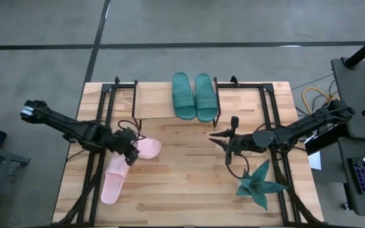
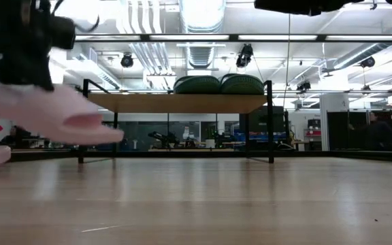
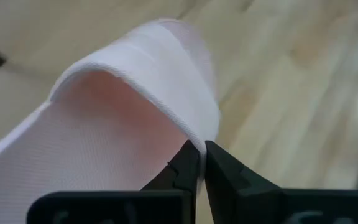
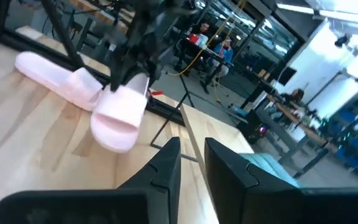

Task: Pick and place slides into the shelf
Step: Put the top pink slipper on the shelf

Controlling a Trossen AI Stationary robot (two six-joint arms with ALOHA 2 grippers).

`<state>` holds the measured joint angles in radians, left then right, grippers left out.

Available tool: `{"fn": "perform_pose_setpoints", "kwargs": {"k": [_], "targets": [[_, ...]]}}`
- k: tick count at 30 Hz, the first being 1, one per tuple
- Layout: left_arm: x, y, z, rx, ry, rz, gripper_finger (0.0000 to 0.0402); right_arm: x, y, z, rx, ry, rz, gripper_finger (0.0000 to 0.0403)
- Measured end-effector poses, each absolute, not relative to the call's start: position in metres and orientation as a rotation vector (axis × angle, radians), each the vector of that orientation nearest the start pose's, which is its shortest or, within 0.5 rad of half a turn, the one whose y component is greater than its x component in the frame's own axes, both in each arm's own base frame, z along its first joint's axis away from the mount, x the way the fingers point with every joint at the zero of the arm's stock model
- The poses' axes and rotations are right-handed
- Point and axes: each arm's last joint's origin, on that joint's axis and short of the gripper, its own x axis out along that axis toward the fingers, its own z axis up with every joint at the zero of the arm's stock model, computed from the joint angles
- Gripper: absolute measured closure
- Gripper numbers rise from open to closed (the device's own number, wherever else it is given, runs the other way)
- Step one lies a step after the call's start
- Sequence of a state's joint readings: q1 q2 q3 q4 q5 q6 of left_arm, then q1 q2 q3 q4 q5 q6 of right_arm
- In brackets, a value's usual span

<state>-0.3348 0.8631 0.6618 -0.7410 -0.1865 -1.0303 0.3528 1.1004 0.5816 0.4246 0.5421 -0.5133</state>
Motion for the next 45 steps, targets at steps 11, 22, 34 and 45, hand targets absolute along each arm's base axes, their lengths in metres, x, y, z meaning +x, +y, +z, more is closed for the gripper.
{"fn": "perform_pose_setpoints", "kwargs": {"k": [11, 22, 34, 45], "targets": [[0.161, -0.049, 0.281, -0.608, 0.748, 0.234, 0.0401, 0.229, 0.077, 0.256, -0.985, 0.056, 0.137, 0.0287], [0.184, -0.058, 0.293, -0.51, 0.641, 0.112, 0.0401, 0.257, 0.087, 0.23, -1.309, 0.013, 0.148, 0.0218], [0.21, -0.069, 0.308, -0.455, 0.608, -0.024, 0.0402, 0.3, 0.102, 0.217, -1.352, 0.006, 0.126, 0.0225], [0.226, -0.077, 0.314, -0.396, 0.631, -0.086, 0.0402, 0.317, 0.104, 0.212, -1.391, 0.149, 0.022, 0.0232]]}}
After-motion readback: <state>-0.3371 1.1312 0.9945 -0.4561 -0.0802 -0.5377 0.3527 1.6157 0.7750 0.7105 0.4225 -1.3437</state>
